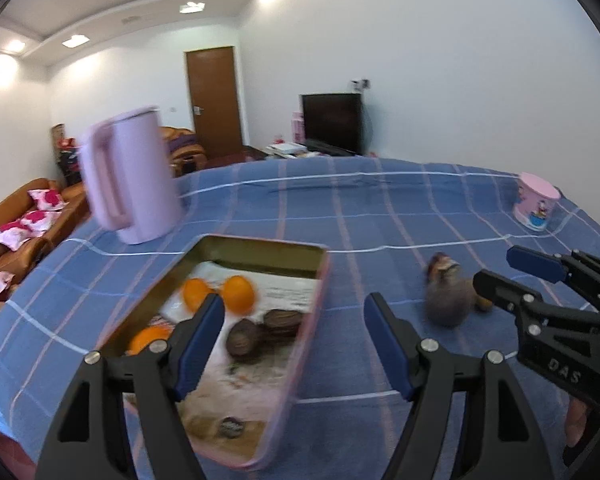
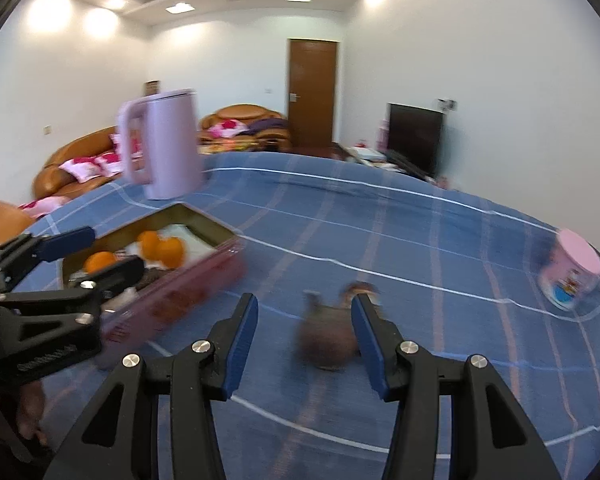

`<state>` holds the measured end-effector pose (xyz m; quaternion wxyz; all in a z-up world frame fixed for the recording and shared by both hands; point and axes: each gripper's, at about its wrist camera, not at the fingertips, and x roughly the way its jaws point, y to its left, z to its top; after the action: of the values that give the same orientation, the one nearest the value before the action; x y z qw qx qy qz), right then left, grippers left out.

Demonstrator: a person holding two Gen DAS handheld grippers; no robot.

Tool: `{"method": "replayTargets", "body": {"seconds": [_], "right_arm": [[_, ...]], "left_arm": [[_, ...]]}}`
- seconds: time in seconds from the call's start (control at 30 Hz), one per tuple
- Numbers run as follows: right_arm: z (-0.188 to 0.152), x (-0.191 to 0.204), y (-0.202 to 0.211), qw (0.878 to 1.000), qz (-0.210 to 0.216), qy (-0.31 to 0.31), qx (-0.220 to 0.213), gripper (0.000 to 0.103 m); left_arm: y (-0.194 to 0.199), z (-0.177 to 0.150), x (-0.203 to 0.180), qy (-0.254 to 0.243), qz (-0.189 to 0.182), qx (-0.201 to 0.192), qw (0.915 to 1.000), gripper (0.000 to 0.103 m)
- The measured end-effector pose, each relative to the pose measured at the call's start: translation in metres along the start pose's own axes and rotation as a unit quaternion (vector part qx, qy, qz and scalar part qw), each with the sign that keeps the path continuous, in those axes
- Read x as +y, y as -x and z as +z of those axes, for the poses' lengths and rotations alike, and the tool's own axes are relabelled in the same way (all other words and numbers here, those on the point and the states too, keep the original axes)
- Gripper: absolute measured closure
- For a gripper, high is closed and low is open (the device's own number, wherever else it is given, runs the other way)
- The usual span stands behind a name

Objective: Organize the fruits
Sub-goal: 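Withdraw both open tools back toward the fruit pile, then grasp the dark purple stemmed fruit with the left tool while the right tool grasps a yellow-brown fruit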

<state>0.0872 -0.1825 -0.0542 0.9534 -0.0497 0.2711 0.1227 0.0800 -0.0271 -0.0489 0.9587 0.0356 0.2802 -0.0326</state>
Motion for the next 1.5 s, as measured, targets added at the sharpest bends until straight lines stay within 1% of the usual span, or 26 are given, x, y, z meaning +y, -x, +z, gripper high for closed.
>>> {"method": "replayTargets", "body": {"seconds": [0.07, 0.17, 0.2, 0.3, 0.43, 0.5, 0.6, 0.77, 0.9, 0.97, 1.0, 1.03, 1.23, 1.37, 1.5], "right_arm": [[-0.004, -0.018, 0.0, 1.0, -0.02, -0.015, 0.007, 0.052], [-0.009, -0.033, -0.004, 0.998, -0.042, -0.03, 0.021, 0.052], [-0.011, -0.04, -0.006, 0.998, -0.047, -0.035, 0.029, 0.052], [-0.018, -0.052, -0.014, 0.996, -0.05, -0.046, 0.053, 0.052], [-0.019, -0.055, -0.027, 0.994, -0.042, -0.047, 0.085, 0.052], [-0.02, -0.054, -0.031, 0.994, -0.043, -0.04, 0.096, 0.052], [-0.021, -0.052, -0.037, 0.993, -0.033, -0.034, 0.111, 0.052], [-0.021, -0.05, -0.047, 0.991, -0.011, -0.034, 0.128, 0.052], [-0.022, -0.049, -0.057, 0.989, 0.0, -0.032, 0.143, 0.057], [-0.023, -0.05, -0.061, 0.988, 0.009, -0.034, 0.153, 0.062], [-0.022, -0.05, -0.062, 0.987, 0.008, -0.035, 0.154, 0.069], [-0.022, -0.05, -0.061, 0.988, 0.009, -0.036, 0.152, 0.073], [-0.022, -0.057, -0.048, 0.99, 0.003, -0.05, 0.129, 0.074], [-0.023, -0.069, -0.037, 0.991, -0.015, -0.08, 0.109, 0.074], [-0.023, -0.08, -0.033, 0.989, -0.027, -0.103, 0.102, 0.074]], "left_arm": [[-0.004, 0.003, -0.013, -0.01, -0.01, 0.003, 0.9999, 0.028], [-0.013, 0.007, -0.031, -0.026, -0.026, 0.016, 0.9992, 0.028], [-0.015, 0.008, -0.036, -0.029, -0.032, 0.02, 0.9989, 0.028], [-0.023, 0.009, -0.05, -0.044, -0.033, 0.021, 0.9983, 0.028], [-0.031, 0.013, -0.064, -0.053, -0.047, 0.019, 0.9973, 0.028], [-0.033, 0.015, -0.067, -0.056, -0.048, 0.016, 0.9971, 0.028], [-0.038, 0.016, -0.069, -0.051, -0.066, 0.022, 0.9962, 0.028], [-0.046, 0.016, -0.064, -0.043, -0.061, 0.03, 0.9968, 0.028], [-0.047, 0.015, -0.066, -0.048, -0.065, 0.029, 0.9963, 0.028], [-0.047, 0.014, -0.069, -0.051, -0.07, 0.031, 0.9957, 0.028], [-0.047, 0.013, -0.07, -0.052, -0.072, 0.033, 0.9955, 0.028], [-0.048, 0.013, -0.071, -0.053, -0.073, 0.034, 0.9953, 0.028], [-0.053, 0.008, -0.079, -0.054, -0.082, 0.047, 0.994, 0.028], [-0.056, 0.006, -0.086, -0.059, -0.086, 0.051, 0.9932, 0.028], [-0.06, 0.006, -0.093, -0.059, -0.097, 0.063, 0.9915, 0.028]]}}
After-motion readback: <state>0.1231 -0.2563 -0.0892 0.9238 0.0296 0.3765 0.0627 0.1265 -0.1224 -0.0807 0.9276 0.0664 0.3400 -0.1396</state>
